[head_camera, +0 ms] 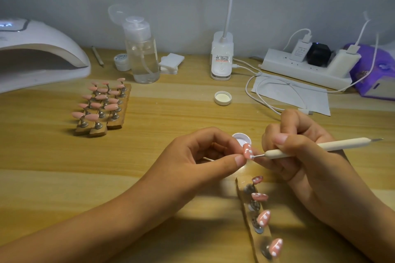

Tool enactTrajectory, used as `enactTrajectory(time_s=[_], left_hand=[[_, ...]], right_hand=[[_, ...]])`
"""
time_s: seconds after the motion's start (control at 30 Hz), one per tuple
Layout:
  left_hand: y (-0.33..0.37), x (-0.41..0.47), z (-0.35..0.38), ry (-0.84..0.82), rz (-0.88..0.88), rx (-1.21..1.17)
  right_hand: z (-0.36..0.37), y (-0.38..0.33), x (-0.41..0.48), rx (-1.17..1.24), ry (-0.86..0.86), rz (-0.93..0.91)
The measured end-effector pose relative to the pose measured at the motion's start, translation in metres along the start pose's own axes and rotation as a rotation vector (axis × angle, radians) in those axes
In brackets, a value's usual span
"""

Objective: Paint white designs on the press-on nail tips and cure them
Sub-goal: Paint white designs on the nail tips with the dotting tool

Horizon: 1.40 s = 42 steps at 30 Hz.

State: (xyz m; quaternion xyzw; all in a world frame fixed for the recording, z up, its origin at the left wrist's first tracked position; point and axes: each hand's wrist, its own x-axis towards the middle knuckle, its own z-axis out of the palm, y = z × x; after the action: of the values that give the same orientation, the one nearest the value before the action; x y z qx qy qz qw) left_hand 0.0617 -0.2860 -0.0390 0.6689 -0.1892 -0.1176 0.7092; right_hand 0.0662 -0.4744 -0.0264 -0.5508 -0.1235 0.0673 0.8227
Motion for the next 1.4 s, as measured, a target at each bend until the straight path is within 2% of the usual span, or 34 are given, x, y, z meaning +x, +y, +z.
enactTrajectory(time_s=[1.4], left_hand=[[0.0023,-0.0005,0.0002,-0.004,0.008,0.031]], right_hand=[[-0.0006,-0.0006,-0.0003,0.016,0.013,0.008]])
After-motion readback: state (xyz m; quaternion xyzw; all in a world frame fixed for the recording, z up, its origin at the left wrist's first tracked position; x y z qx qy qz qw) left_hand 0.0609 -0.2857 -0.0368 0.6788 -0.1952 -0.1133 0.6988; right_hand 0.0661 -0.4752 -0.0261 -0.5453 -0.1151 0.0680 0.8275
